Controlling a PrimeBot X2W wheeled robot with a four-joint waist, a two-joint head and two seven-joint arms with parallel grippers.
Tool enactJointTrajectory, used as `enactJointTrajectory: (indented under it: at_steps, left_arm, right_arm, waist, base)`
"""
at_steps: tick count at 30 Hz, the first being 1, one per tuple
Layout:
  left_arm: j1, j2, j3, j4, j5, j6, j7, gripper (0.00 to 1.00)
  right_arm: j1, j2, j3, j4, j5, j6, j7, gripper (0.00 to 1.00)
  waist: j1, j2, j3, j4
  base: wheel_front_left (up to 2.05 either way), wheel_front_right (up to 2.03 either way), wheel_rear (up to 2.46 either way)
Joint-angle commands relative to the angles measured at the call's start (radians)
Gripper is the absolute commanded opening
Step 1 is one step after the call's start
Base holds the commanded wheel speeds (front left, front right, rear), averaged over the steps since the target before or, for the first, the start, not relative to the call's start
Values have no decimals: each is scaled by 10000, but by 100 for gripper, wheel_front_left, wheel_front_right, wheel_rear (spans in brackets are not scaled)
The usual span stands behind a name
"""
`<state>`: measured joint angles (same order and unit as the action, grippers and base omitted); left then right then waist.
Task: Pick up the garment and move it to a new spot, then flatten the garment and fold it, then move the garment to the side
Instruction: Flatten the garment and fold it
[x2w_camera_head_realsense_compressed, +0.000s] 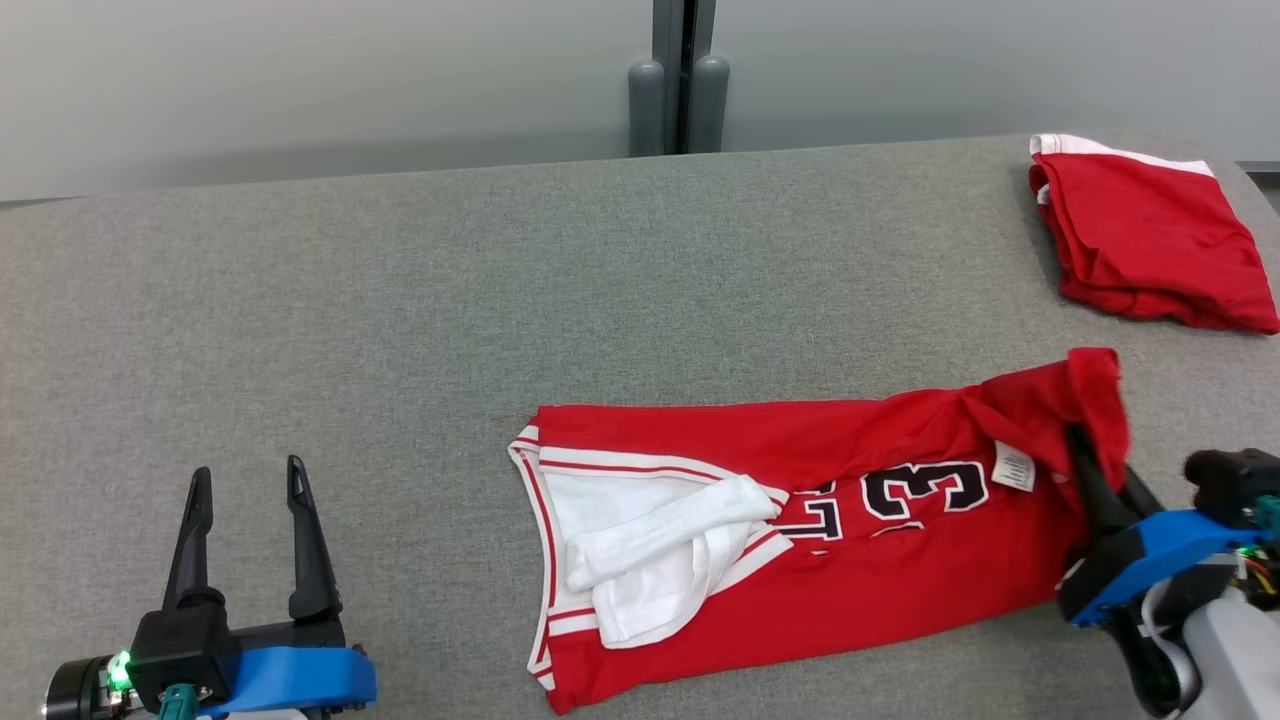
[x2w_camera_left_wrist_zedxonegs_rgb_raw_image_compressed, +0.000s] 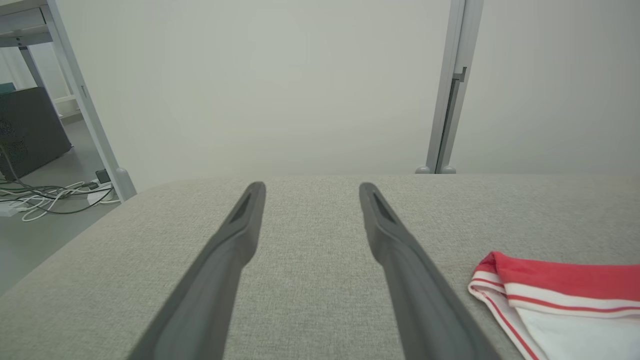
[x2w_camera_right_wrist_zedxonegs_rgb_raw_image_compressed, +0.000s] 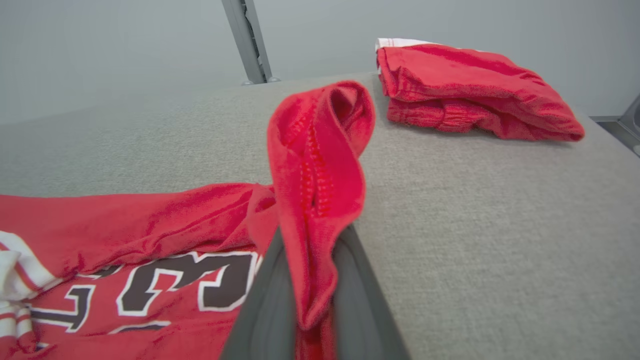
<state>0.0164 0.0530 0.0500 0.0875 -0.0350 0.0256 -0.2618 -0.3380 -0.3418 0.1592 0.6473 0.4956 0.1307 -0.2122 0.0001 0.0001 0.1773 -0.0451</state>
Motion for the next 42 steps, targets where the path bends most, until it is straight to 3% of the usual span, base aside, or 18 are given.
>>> enactJointTrajectory:
  at_steps: [1,10,14,26,40,42]
  left_arm:
    - [-93,-11,-9,31,-30,14,-39,100]
    - [-99,-18,-34,149,-27,-64,-41,100]
    - [-122,-25,-103,187,-41,-69,-39,100]
    - [-330,-30,-228,273,-66,-99,-39,100]
    - [-596,-32,-524,456,-264,20,-39,100]
    - [-617,-32,-551,469,-300,17,-39,100]
  right_arm:
    - [155,148,171,-404,91,2,82,0]
    - [398,887,1082,-2084,-49,2,531,0]
    - [451,1498,1668,-2688,-177,2,803,0]
    - [54,2643,2888,-2741,-410,2,925,0]
    - [-513,2905,4253,-2008,368,2,470,0]
    - [-595,2908,4395,-1854,510,2,367,100]
  waist:
    - [-1,-1,0,22]
    - [-1,-1,-27,171]
    - [-1,-1,-20,374]
    - [-1,-1,230,824]
    - [-1,-1,344,1130]
    - [-1,-1,359,1135]
  base:
    - [0,0,0]
    - [0,0,0]
    - [0,0,0]
    - [0,0,0]
    - [0,0,0]
    - [0,0,0]
